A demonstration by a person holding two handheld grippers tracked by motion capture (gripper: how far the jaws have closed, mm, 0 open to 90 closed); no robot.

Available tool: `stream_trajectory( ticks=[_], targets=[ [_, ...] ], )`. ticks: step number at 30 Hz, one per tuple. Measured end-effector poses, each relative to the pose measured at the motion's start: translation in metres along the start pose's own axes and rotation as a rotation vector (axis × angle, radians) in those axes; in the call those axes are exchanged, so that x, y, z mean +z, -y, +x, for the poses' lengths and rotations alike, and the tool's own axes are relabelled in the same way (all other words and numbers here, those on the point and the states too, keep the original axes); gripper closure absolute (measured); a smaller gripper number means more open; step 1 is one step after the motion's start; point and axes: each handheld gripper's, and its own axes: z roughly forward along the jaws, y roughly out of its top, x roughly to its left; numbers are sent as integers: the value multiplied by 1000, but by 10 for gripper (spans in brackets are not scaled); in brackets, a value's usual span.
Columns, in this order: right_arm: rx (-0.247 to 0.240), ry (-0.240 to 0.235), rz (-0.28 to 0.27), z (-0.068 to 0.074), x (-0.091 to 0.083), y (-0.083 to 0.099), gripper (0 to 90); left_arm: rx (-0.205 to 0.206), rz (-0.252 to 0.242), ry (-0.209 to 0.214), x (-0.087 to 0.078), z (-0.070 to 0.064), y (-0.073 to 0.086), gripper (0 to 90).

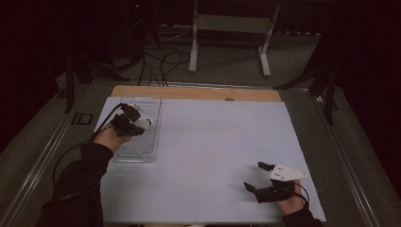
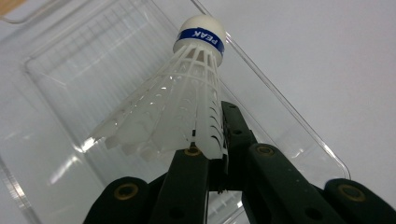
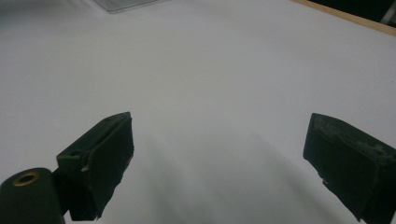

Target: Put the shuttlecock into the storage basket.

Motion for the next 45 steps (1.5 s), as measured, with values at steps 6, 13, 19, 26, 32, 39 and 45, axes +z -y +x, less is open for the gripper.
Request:
stream_trajectory(
  ticks=[6,13,19,26,32,39,45],
  targets=[
    [0,2,-1,0,0,0,85,9,37,11,11,-2,-2,898],
    [0,2,-1,0,0,0,85,11,56,16,17,-1,-3,897],
    [2,1,0,0,0,0,86,8,73,25,24,-1,-2,897],
    [1,0,0,0,-1,0,86,18,95,23,28,-3,-3,897],
    [-1,-3,3,0,0,0,86,17,108,22,32,-2,-4,896],
    [0,-2,2,0,0,0,86,18,132,32,42,-1,-4,895],
    [1,-2,1,0,0,0,86,13,146,31,45,1,-5,894]
  ],
)
